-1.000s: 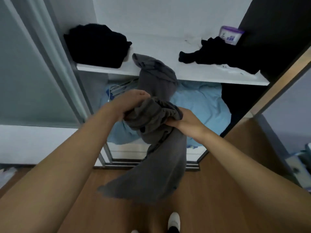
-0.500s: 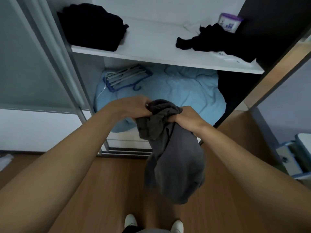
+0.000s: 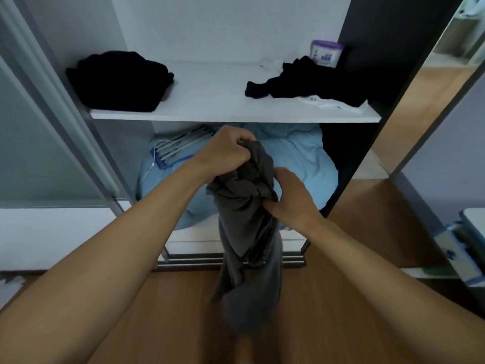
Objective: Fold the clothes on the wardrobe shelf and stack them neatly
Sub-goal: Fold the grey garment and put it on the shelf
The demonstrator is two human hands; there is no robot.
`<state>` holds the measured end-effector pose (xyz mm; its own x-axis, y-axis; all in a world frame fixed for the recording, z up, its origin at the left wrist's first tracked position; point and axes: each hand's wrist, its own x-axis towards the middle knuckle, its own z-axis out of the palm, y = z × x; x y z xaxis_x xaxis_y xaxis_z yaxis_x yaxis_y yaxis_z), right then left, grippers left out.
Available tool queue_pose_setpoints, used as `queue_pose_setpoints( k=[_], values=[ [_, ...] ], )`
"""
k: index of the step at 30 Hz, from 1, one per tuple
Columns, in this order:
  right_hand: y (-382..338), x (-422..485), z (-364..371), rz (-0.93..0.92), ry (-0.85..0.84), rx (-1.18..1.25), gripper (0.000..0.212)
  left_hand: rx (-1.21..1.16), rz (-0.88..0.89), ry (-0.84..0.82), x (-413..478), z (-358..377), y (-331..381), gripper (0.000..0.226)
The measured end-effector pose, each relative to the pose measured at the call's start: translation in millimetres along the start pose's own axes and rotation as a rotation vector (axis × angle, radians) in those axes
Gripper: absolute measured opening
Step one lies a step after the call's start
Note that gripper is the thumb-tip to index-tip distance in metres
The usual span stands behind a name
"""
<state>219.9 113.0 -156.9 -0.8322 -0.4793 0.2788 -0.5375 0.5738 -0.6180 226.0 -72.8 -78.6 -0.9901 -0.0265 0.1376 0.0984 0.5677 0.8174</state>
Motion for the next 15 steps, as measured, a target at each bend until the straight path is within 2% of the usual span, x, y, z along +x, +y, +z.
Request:
queue_pose_setpoints(
  k=[2, 5, 8, 10, 11, 13, 14, 15],
  values=[
    [3, -1, -1, -0.023, 0.091, 0.01, 0.036, -0.003, 0.007, 0.003, 5, -1, 8, 0.032],
    [9, 4, -2, 0.048, 0.112, 0.072, 0.015, 0.107, 0.031, 0.023, 8, 2, 13, 0.027],
    [13, 18, -9, 0.14, 0.092, 0.176, 0.035, 0.386, 0.054, 0.116, 7, 3, 7, 0.022],
    [12, 29, -15, 0.193, 0.021, 0.243, 0.043, 0.341, 0.046, 0.083, 8, -5, 0, 0.029],
    [11, 35, -18, 0.204, -0.046, 0.247, 0.047, 0.216, 0.028, -0.019, 6, -11, -2, 0.045],
    [5, 46, -21, 0.206, -0.202, 0.228, 0.047, 0.076, -0.005, -0.26, 3, -18, -6, 0.097],
    [1, 51, -22, 0.196, -0.254, 0.218, 0.044, 0.135, -0.028, -0.335, 2, -19, -7, 0.115],
    [-2, 56, -23, 0.185, -0.283, 0.215, 0.038, 0.244, -0.056, -0.38, 2, -17, -10, 0.124]
  ],
)
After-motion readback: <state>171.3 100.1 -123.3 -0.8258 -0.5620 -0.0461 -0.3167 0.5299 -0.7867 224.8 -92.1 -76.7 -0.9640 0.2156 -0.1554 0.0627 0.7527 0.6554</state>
